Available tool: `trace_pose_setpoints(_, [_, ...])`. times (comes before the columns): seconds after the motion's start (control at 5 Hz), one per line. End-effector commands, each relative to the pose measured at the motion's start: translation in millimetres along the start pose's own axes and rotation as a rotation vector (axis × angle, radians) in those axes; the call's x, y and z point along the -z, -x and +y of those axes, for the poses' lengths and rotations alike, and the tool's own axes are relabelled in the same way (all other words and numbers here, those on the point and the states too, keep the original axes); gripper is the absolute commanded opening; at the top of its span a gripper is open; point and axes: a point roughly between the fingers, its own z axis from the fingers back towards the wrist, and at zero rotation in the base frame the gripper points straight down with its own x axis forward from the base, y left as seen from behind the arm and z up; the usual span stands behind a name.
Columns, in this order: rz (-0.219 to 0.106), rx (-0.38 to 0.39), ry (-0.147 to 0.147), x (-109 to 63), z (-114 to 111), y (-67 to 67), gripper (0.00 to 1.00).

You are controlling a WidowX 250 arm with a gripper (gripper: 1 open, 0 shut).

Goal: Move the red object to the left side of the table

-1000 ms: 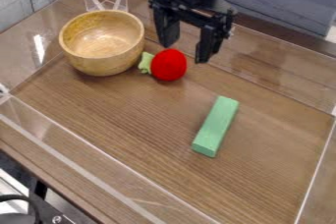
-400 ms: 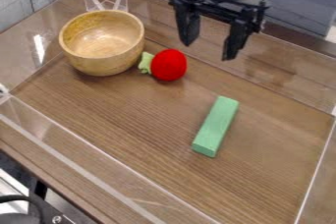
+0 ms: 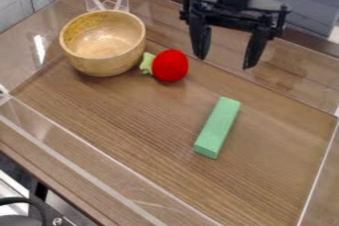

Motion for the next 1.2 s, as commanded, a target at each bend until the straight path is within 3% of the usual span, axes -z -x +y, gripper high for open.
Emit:
trace_pose_setpoints(0.0, [-0.023,-0.204,0.035,1.8,-9.3,6.7,1.00])
trace_pose_setpoints(0.2, [-0.045,-0.261,0.087,0.2,-11.9,7.4,1.00])
trace_pose_setpoints(0.4, [-0.072,-0.337,0.101,-1.2,-7.8,7.4,1.00])
trace_pose_setpoints(0.8, [-0.086,-0.139,0.128,-13.1,15.0,5.2,1.00])
trace_pose_setpoints(1.0, [-0.086,-0.088,0.127,-7.4,11.6,-3.1,1.00])
